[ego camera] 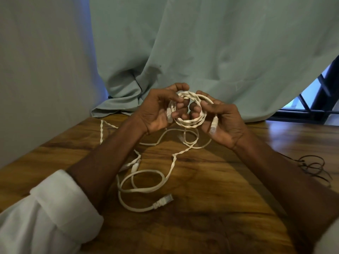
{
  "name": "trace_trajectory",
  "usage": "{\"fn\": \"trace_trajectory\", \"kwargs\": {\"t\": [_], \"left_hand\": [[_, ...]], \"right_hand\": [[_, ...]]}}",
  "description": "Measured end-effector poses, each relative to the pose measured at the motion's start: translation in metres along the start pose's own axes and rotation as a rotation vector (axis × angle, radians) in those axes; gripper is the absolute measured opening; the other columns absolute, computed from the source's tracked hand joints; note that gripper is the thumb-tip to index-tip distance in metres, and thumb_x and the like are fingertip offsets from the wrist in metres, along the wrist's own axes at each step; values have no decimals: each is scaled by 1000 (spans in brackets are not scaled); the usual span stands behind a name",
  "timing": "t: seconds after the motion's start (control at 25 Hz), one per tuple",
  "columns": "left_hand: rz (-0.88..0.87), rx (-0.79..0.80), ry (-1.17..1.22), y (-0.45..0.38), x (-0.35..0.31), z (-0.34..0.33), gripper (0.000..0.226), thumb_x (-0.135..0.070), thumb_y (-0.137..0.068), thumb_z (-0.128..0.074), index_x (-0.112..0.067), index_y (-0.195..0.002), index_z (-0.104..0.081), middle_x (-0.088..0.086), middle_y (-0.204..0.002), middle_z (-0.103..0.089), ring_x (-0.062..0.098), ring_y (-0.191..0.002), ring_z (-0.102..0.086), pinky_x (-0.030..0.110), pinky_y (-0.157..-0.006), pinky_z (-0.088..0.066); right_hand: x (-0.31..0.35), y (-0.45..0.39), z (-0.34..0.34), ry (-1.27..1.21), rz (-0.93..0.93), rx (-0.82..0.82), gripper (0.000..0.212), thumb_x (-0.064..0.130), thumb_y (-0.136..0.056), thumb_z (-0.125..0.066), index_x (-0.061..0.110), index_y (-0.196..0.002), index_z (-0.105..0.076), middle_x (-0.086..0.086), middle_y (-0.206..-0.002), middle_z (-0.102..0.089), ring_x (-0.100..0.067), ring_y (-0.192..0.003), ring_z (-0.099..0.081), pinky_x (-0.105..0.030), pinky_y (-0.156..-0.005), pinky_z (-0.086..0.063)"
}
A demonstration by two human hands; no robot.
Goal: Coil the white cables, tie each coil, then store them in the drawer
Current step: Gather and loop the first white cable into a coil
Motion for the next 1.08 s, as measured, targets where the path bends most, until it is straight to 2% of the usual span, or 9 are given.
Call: {"fn": "trace_trajectory", "kwargs": {"t": [0.08,0.2,0.36,0.44,0.56,0.64,0.76,0.92,1.08], "left_hand": [[57,1,-55,1,2,3,15,-9,-91,-55,-5,-103,-64,9,-67,-47,17,-50,-44,31,-63,-46],[112,52,-251,0,8,11,28,-22,-106,-53,-8,-91,-72,10,-71,-48,22,-65,-51,38,-77,-48],[173,-6,-349,0,14,14,19,-14,-104,-57,0,-116,-62,9,-76,-58,23,-76,-57,38,-82,-56],[135,-54,-290,-2,14,11,22,-11,-105,-54,3,-121,-58,7,-71,-57,18,-69,-56,33,-77,-57],[65,-86,-201,-3,14,6,9,-6,-105,-51,-1,-110,-56,7,-66,-51,14,-57,-52,31,-68,-54],[59,-91,-187,-3,16,6,3,-4,-104,-53,-5,-104,-56,10,-69,-52,15,-59,-53,27,-61,-55],[55,-78,-252,-5,19,6,3,-6,-105,-53,-7,-104,-55,10,-71,-56,16,-58,-55,29,-61,-56],[41,-38,-310,-6,23,-1,7,-5,-106,-49,-8,-100,-52,9,-67,-46,16,-53,-45,29,-57,-51],[-29,-161,-142,-11,21,6,9,-2,-102,-50,-9,-98,-54,5,-58,-41,11,-42,-37,34,-59,-41]], "right_hand": [[-2,0,-1,-19,-16,-7,35,2,-88,-66,5,-121,-54,-14,-85,-56,-21,-73,-60,-39,-83,-57],[-2,-1,1,154,11,-137,18,15,-107,-48,3,-119,-54,-9,-77,-64,-16,-63,-66,-31,-66,-60],[-3,0,3,283,23,-245,37,42,-99,-56,6,-101,-62,-6,-67,-63,-13,-54,-62,-28,-59,-59],[-1,-1,8,285,39,-294,33,39,-101,-57,7,-95,-61,-5,-64,-63,-11,-49,-61,-26,-54,-57],[0,-1,16,336,111,-392,21,24,-104,-60,5,-95,-59,-10,-69,-67,-14,-51,-64,-29,-53,-58],[2,1,18,466,148,-466,18,20,-102,-64,7,-90,-60,-11,-68,-67,-14,-49,-62,-29,-51,-57],[9,4,16,538,167,-485,17,16,-97,-70,7,-84,-63,-15,-69,-67,-17,-50,-61,-27,-50,-56],[8,7,12,528,155,-452,16,20,-95,-72,6,-92,-67,-13,-73,-72,-17,-52,-64,-28,-52,-58],[8,1,10,522,76,-400,27,33,-103,-59,9,-111,-67,-9,-89,-74,-20,-77,-69,-32,-68,-61]]}}
Point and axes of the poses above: each hand's wrist, its own y-axis away from the middle knuckle, its own z-axis out of the back of the hand, x = y × z, the point moved 5 cm from there along -y, towards the middle knuckle
